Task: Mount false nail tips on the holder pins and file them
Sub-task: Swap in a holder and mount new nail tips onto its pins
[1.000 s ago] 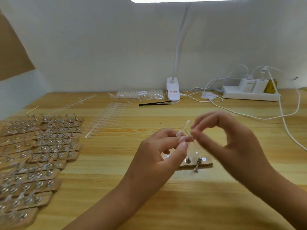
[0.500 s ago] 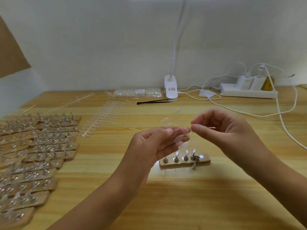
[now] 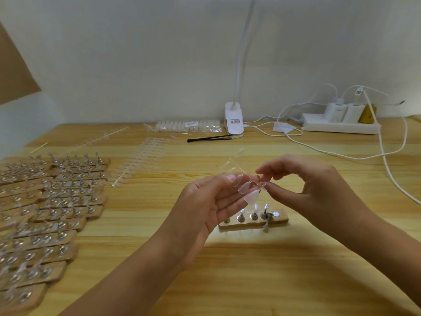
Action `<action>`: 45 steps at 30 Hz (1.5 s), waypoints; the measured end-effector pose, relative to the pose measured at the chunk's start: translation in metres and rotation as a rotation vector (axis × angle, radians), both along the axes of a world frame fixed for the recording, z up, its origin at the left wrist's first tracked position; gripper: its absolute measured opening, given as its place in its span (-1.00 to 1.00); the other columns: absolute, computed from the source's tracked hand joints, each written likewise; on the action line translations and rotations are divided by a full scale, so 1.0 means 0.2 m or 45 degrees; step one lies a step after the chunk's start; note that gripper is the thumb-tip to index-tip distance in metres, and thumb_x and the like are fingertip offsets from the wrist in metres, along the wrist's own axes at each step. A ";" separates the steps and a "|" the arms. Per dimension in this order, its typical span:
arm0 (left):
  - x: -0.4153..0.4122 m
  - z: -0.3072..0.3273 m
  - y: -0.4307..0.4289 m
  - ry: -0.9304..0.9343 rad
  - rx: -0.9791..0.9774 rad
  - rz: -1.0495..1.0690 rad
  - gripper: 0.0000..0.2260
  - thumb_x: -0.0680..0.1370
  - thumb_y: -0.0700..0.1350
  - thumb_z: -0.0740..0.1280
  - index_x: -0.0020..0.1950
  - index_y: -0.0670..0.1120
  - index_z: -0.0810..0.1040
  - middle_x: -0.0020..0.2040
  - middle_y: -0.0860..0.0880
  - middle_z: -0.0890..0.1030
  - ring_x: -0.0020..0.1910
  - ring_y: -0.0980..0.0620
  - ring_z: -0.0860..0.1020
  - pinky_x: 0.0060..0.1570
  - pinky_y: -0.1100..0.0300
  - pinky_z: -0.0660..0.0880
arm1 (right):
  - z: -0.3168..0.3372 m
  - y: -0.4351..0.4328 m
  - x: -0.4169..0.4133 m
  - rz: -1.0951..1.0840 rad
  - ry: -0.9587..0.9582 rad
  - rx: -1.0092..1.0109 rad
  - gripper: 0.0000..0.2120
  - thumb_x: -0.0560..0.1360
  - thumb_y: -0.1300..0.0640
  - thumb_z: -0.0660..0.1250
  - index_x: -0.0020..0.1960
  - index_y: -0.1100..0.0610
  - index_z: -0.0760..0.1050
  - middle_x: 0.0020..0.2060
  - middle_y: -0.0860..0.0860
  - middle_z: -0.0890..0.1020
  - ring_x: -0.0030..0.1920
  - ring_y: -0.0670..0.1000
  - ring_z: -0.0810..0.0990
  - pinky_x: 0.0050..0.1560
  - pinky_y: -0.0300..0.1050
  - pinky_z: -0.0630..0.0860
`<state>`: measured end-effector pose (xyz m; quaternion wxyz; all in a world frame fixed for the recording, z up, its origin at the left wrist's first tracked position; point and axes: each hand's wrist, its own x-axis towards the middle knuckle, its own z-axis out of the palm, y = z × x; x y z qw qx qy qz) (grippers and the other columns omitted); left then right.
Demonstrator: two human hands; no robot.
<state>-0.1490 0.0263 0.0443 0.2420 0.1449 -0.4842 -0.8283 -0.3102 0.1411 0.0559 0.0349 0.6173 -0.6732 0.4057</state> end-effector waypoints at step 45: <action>0.02 0.01 0.00 0.003 -0.388 0.201 -0.69 0.63 -0.13 0.20 -0.14 -0.02 0.72 0.08 -0.09 0.71 0.13 -0.01 0.65 0.04 0.26 0.57 | -0.07 0.01 -0.09 0.181 0.199 -0.033 -0.79 0.45 0.05 0.43 0.04 0.10 0.61 -0.19 -0.07 0.57 -0.11 -0.06 0.54 -0.02 -0.19 0.48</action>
